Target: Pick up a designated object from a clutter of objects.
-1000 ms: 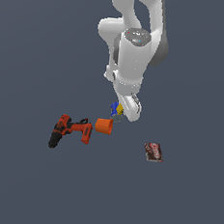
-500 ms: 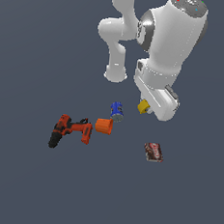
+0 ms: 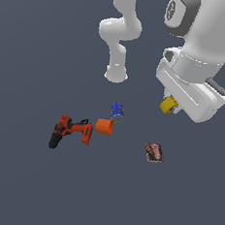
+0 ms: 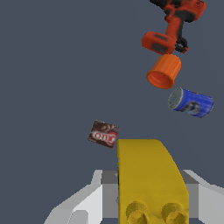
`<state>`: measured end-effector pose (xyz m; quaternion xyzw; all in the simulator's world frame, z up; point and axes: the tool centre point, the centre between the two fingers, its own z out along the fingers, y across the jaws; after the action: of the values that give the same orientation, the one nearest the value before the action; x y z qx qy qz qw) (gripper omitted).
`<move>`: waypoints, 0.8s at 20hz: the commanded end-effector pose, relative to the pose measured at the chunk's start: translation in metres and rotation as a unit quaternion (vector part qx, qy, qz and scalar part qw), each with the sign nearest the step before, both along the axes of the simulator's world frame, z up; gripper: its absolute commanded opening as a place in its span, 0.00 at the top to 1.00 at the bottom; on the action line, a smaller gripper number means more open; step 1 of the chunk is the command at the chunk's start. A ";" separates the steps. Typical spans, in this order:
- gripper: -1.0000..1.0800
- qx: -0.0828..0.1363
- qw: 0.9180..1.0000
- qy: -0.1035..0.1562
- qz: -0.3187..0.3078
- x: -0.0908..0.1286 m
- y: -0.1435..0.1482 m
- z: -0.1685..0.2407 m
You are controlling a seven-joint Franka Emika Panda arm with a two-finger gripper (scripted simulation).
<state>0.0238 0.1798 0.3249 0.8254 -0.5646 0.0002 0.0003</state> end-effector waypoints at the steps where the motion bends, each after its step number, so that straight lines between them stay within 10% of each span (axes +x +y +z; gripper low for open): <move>1: 1.00 0.000 1.000 0.000 0.000 0.007 0.012 0.011; 16: 1.00 0.000 1.000 0.000 0.000 0.028 0.042 0.041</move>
<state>0.0504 0.2211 0.3645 0.8253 -0.5647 -0.0002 0.0002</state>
